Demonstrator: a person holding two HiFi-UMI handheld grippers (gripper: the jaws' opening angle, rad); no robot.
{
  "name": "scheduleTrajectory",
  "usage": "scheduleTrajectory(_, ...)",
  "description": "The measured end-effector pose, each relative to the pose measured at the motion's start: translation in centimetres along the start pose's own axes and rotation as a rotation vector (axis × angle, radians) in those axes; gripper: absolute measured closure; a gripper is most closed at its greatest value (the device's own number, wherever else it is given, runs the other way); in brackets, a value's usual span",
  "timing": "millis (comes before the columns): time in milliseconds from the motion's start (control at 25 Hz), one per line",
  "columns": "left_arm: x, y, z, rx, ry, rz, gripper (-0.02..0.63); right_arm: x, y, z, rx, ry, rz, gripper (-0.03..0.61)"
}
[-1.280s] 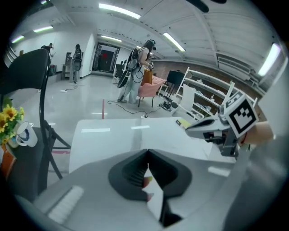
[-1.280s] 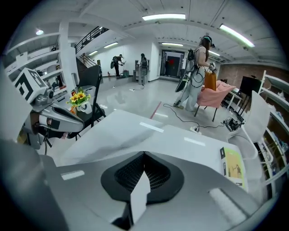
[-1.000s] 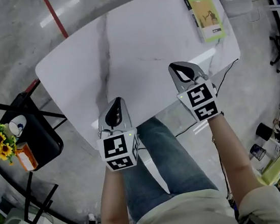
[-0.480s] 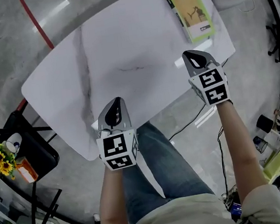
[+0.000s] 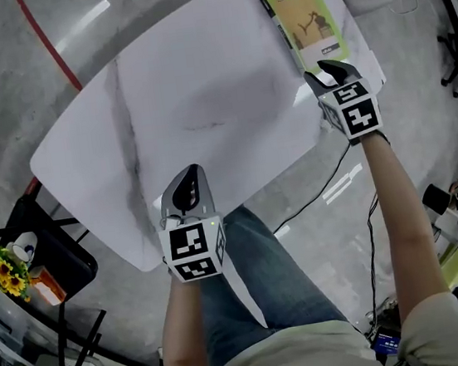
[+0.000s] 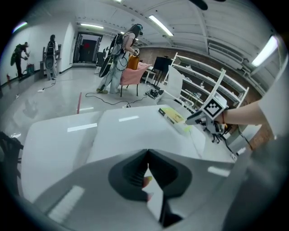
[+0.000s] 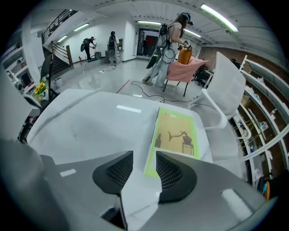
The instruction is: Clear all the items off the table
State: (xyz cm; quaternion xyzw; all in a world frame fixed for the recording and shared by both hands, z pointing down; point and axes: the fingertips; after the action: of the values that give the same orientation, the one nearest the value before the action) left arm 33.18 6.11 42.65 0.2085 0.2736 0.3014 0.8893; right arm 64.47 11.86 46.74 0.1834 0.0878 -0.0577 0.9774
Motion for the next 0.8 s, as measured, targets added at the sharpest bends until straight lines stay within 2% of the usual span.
scheduleTrajectory(160, 0.6, -0.1, 0.9, -0.017, 0.005, 0.01, 0.604, 2.8, 0.5, 2.1, -0.025, -0.018, 0.048, 0.339)
scheduleTrajectory(360, 1.0, -0.2, 1.9, -0.039, 0.009, 0.015, 0.604, 6.2, 1.3, 4.5, -0.055, -0.057, 0.162, 0.187)
scheduleTrajectory(440, 1.1, -0.1, 2.4, -0.049, 0.01, 0.015, 0.604, 7.4, 1.7, 5.7, -0.077, -0.073, 0.178, 0.101)
scheduleTrajectory(520, 1.1, 0.1, 3.0, -0.06, 0.011, 0.017, 0.604, 8.2, 1.9, 6.9, -0.098, -0.099, 0.169, 0.046)
scheduleTrajectory(640, 1.1, 0.3, 3.6, -0.075, 0.017, 0.019, 0.604, 8.8, 2.2, 8.1, -0.126, -0.129, 0.158, -0.009)
scheduleTrajectory(800, 1.1, 0.4, 4.0, -0.087, 0.02, 0.022, 0.604, 9.0, 2.8, 9.2, -0.152, -0.177, 0.174, -0.018)
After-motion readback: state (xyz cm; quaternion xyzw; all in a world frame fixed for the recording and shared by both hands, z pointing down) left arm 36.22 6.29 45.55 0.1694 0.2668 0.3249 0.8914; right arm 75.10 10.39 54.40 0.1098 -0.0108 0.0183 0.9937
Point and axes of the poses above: the fingertips, and each gripper's own axes: z forward along the fingers, x to its right, y out of its underside, and after that the axes turned 6 degrees about -z, right-handed
